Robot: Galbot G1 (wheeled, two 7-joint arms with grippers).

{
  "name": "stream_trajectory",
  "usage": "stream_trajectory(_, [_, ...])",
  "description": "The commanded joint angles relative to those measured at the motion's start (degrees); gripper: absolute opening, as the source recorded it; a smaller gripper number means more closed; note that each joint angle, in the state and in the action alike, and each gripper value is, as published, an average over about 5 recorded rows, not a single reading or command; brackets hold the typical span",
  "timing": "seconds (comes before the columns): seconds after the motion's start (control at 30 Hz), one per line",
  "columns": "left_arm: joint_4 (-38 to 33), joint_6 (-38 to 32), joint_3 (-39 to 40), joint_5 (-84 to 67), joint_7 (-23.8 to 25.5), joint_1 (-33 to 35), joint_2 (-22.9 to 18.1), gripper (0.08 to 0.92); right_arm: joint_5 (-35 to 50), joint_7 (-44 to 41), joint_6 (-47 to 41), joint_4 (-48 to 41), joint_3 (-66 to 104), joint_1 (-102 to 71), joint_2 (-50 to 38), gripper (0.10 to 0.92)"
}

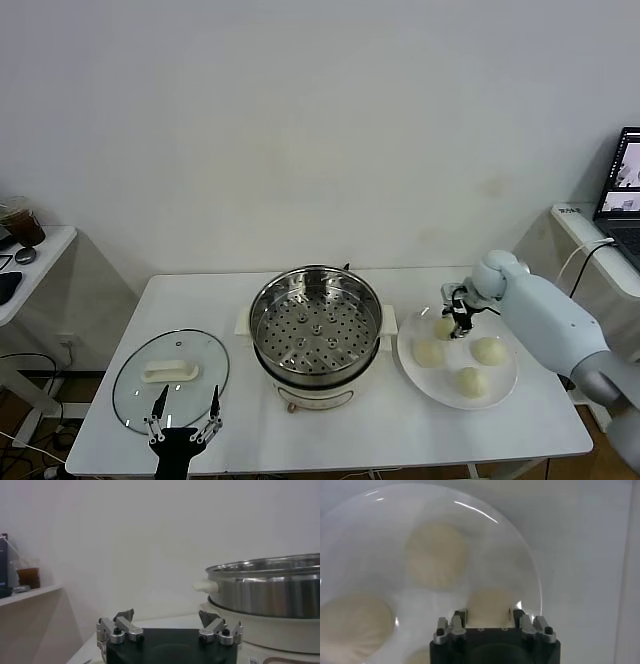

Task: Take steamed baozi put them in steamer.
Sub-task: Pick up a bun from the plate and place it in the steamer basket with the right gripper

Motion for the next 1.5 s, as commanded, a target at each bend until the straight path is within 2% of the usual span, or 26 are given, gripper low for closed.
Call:
stream_trajectory(0.03, [-0.1,0.1,0.0,0.0,0.1,0.0,0.1,0.823,8.4,-1.9,0.5,6.6,-4.7,8.4,-5.5,0.543])
stream_trajectory(0.2, [-0.3,0.2,0.3,0.0,0.2,-0.1,0.4,0.823,16.2,-3.7,1.4,11.3,-11.2,20.7,-7.4,0.543])
stream_trajectory(0.33, [-0.5,0.3,0.6,0.0,0.2,-0.6,0.6,0.823,22.9,-4.2,2.8,13.7,-17.4,30.1,-5.4,0.543])
stream_trajectory(0.53, [-1.2,0.3,0.6,0.3,0.3,-1.3,0.9,0.823,29.5,-3.5,5.7,16.6,-26.2,38.6,1.4,0.545])
stream_trajectory(0.77, [-1.7,-0.1,-0.4,1.2,0.1,-1.3,1.2,0.823,30.9,-1.1,9.6,19.4,-33.0,38.2,13.0,0.551])
stream_trajectory(0.97, [-1.8,-0.5,-1.6,2.0,-0.1,-1.3,0.8,0.823,27.3,-0.4,17.9,18.2,-35.7,35.0,18.8,0.555])
stream_trajectory(1.17, [-1.9,-0.8,-2.7,2.0,-0.1,-0.6,0.5,0.823,16.0,1.3,28.0,13.6,-35.6,30.7,21.2,0.565])
stream_trajectory(1.5, [-2.8,-1.0,-3.6,2.3,-0.2,0.5,-0.2,0.823,0.8,5.4,38.2,6.1,-31.3,24.9,23.7,0.575])
